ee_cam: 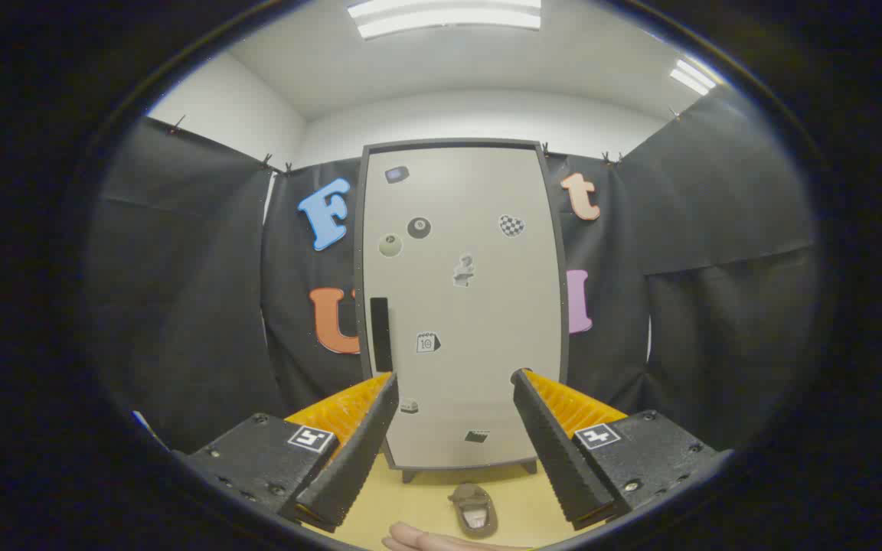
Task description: Open the shoe cabinet door, grab the shoes and put them into the shoe cabinet, then close the shoe cabinet door.
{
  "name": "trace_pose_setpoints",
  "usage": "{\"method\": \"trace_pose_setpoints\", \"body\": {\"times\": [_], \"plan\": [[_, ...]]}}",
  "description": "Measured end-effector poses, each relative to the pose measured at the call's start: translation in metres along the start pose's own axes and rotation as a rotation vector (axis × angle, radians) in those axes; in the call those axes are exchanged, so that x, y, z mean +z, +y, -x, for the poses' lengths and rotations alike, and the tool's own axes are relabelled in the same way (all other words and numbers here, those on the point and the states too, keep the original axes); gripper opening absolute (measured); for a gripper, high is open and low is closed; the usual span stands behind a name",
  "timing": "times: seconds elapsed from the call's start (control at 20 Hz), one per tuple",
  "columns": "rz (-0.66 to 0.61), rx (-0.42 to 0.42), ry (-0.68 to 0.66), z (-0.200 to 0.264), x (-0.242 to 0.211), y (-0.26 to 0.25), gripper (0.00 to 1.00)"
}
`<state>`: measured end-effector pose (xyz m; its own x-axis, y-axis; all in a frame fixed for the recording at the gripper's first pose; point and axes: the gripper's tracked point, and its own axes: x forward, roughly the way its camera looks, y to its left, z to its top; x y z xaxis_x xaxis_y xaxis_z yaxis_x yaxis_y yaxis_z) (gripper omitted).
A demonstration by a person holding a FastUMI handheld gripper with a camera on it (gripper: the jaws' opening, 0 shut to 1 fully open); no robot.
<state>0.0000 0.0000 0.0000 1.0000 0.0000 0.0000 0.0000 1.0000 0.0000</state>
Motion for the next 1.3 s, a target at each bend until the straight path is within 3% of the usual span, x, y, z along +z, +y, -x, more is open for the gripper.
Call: {"method": "trace_pose_setpoints", "body": {"times": [0.25, 0.4, 0.55, 0.85, 1.3], "plan": [[-0.003, -0.021, 0.010, -0.007, -0.009, -0.003, 0.99], [-0.010, 0.033, -0.046, -0.023, 0.004, 0.003, 0.99], [0.015, 0.016, -0.113, -0.031, 0.016, -0.005, 0.99], [0.004, 0.006, -0.071, -0.064, 0.012, -0.002, 0.99], [0.045, 0.199, -0.048, -0.174, 0.015, 0.090, 0.99]]}}
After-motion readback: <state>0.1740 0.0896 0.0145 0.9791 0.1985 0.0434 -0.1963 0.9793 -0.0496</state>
